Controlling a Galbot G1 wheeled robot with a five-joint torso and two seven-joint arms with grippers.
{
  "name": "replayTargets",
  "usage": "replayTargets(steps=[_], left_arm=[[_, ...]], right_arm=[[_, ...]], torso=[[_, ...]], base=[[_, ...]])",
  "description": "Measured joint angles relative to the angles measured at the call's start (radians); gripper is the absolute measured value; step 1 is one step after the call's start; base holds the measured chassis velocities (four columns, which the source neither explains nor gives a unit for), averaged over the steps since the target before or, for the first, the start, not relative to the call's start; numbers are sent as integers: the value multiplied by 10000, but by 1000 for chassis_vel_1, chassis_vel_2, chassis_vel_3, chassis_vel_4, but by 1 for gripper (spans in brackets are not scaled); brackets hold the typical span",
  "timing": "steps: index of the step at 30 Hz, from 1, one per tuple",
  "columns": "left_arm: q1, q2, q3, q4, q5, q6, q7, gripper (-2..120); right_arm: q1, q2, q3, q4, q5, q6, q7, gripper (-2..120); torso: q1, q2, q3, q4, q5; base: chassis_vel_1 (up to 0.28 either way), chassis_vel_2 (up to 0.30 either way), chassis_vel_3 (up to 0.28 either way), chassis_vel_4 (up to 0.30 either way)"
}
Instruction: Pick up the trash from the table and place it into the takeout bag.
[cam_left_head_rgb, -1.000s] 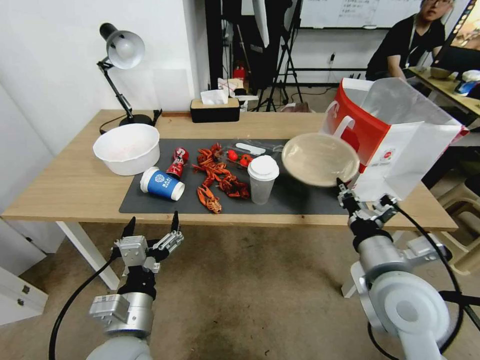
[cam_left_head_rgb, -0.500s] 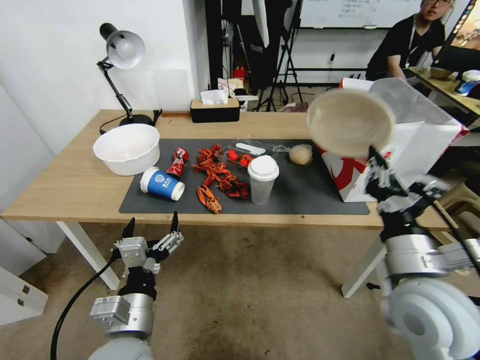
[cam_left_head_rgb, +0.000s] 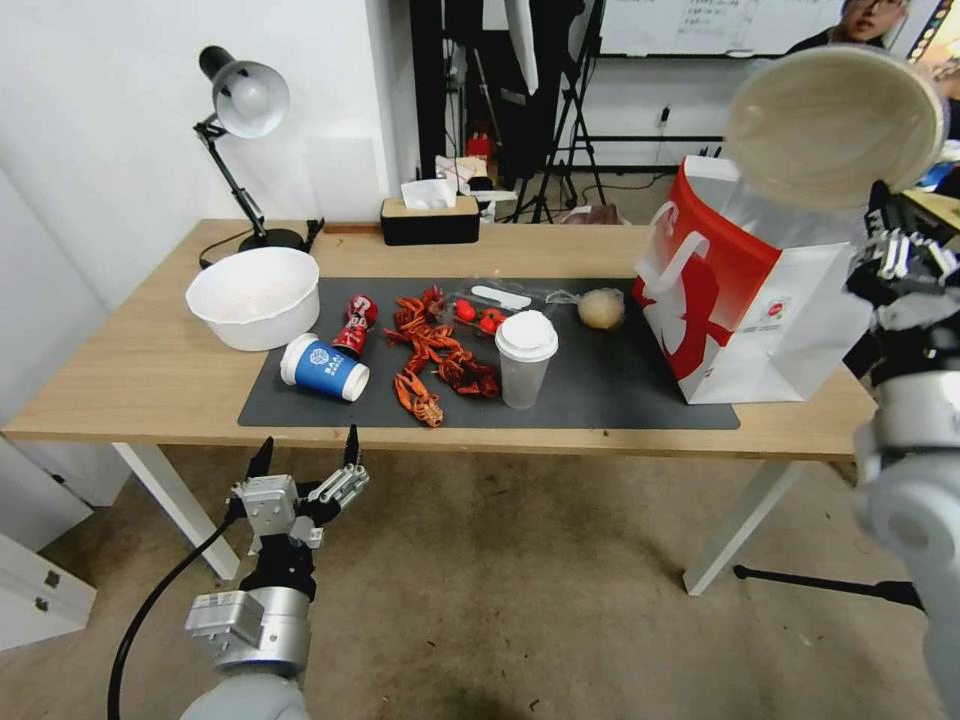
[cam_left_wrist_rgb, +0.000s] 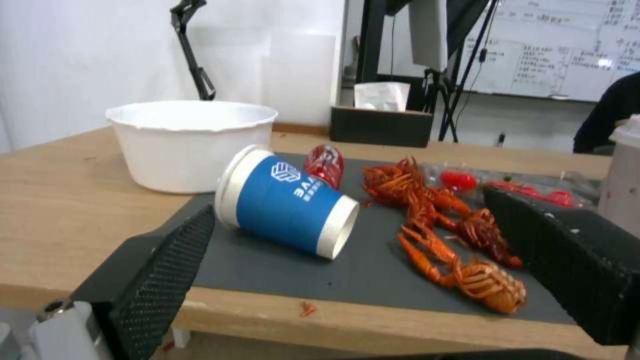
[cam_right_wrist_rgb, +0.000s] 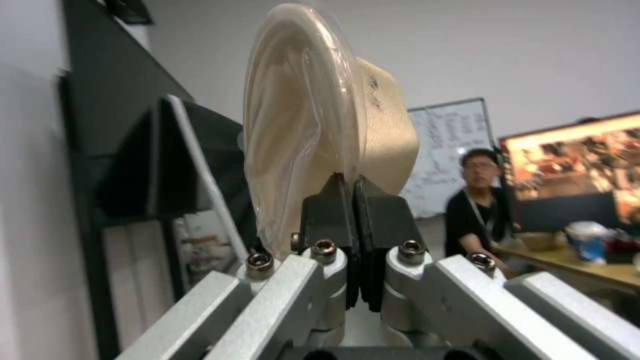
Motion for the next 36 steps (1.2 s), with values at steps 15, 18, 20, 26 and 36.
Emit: replayTargets(steps=[15,18,20,26,36], left_arm=[[-11,-97,-46,62,181,-128,-38,100],[-19,-96,-43,62,181,-145,-49,100],[-36,-69,-59,61,166,-157,-55,100],[-46,-35,-107,-3,123,-163,-48,100],[-61,-6,-193,-13,52,-174,-28,100]], right_arm=[[813,-266,-414,-529,651,-1703,773,19],[828,-336,-414,-526,767,-1728,772,28],[825,-387,-409,-511,898,-1751,764,37],[796,-392,-410,-408,1032,-1707,751,61],[706,-376,-427,-128,1344,-1568,644,93]], torso=[[0,0,0,-1,-1],[0,0,0,-2,-2],[-1,0,-1,-2,-2],[0,0,-1,-2,-2],[1,-1,-1,-1,-2]], base=[[0,0,0,0],[0,0,0,0],[0,0,0,0],[0,0,0,0],[0,0,0,0]])
